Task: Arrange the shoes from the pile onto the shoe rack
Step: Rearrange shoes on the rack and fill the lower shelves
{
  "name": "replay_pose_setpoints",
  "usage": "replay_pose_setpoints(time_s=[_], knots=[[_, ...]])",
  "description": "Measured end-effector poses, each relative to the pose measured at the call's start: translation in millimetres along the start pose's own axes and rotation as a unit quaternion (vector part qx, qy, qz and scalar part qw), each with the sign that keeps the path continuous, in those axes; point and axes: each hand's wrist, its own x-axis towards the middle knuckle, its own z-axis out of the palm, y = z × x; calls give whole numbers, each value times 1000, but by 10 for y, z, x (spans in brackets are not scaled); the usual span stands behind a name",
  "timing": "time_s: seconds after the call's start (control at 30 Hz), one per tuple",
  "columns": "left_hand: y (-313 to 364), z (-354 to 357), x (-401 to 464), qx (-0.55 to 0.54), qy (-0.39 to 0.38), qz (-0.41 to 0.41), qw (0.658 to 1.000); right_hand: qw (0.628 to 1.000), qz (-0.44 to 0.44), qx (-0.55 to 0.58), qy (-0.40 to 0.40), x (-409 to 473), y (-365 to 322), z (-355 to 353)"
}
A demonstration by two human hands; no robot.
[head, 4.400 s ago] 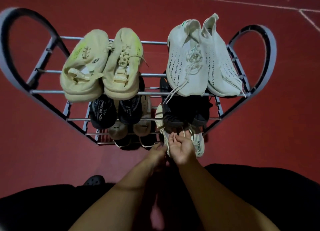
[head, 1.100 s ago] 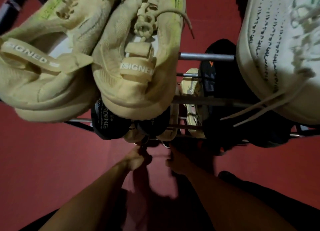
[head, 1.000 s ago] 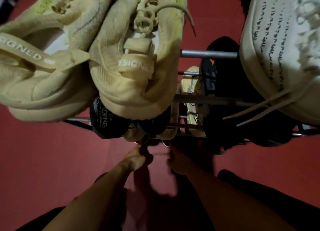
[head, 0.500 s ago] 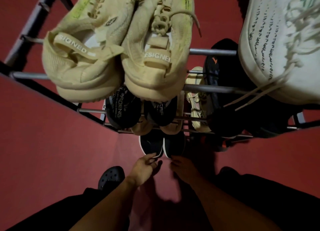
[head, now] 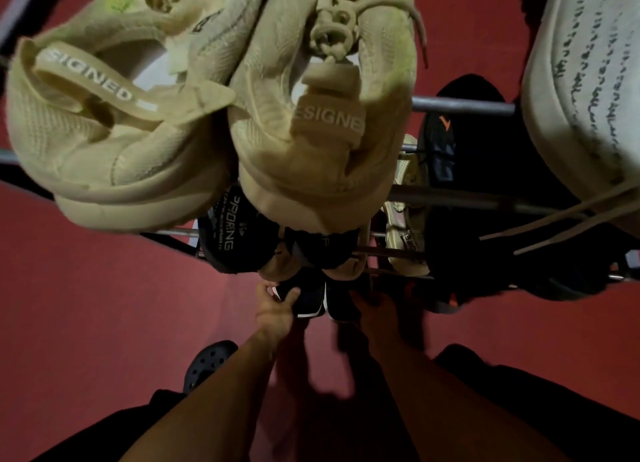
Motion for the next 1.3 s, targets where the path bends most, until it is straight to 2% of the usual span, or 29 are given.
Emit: replay_pose_setpoints(time_s=[0.1,0.2,0.37,0.5,0.57,0.7,0.8,1.1,1.2,1.3], knots=[[1,-23,-37,13,-25,54,998,999,-31,-41,10,11,-73,4],[-46,-120,-108,13,-60,70,996,1000,-17,-15,-15,-72,-61,-48],[-146,-374,-292,15,-112,58,992,989,65,16,-128,-415,-3,-282],[-94,-560,-556,82,-211,21,974,984,64,-32,-164,-681,-77,-462],[-33,-613,-744,93,-234,-6,968,979,61,-50,-190,-856,-198,-564],[59,-738,-1187,108,-229,-48,966,977,75,-77,-184,-1251,-308,-734],[89,-814,-1475,120,-223,-61,965,978,74,-25,-196,-1535,-236,-811],[189,-772,-2222,100,-140,13,985,969,-16,92,-227,-2317,-34,-1016],[179,-745,-2339,102,-131,40,985,957,19,186,-222,-2473,-111,-952],[212,-749,-2386,101,-153,79,980,933,75,248,-251,-2588,-251,-952]])
